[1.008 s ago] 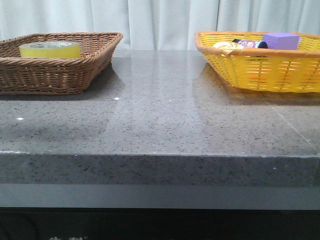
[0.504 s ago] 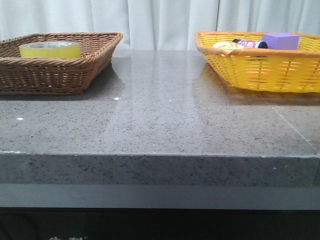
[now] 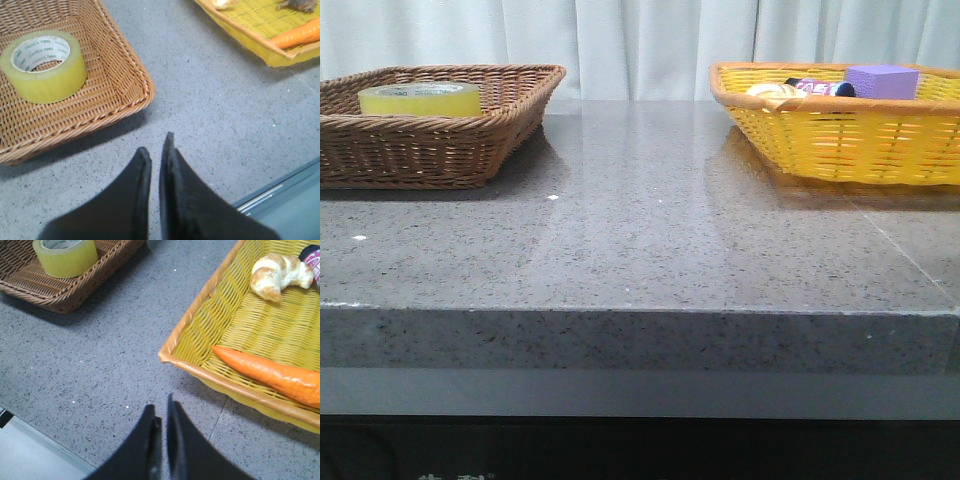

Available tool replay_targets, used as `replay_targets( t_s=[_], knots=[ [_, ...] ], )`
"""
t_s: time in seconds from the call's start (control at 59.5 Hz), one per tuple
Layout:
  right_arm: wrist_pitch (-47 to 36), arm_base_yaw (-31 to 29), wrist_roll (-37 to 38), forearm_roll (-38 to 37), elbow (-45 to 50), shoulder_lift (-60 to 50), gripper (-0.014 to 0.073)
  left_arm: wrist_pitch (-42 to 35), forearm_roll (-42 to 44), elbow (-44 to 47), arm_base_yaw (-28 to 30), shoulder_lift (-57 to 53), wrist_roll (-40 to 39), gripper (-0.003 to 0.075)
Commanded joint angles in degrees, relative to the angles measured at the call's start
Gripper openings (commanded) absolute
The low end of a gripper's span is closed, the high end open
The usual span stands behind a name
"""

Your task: Transfer tape with both arms

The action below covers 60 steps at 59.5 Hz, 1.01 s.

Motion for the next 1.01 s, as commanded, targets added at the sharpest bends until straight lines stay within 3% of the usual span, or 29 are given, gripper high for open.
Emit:
replay_targets(
  t_s=[0.0, 0.571, 0.689, 0.991],
  knots=[
    [-4.39, -0.51, 0.0, -0.3, -1.54, -0.61, -0.0072, -5.68, 0.57, -1.56, -0.59, -0.14, -0.69, -0.002],
    [-4.25, -0.51, 0.0, -0.3, -1.54, -0.61, -0.0068, -6.15, 0.57, -0.75, -0.56, -0.5, -0.69, -0.002],
    [-4.32, -0.51, 0.0, -0.3, -1.54, -0.61, -0.0068, -9.26, 0.49, 3.2, 2.85, -3.18, -0.69, -0.002],
    [-4.32, -0.51, 0.0, -0.3, -1.54, -0.61, -0.0068, -25.3, -7.66, 24.66, 17.55, -18.39, -0.69, -0.002]
  ],
)
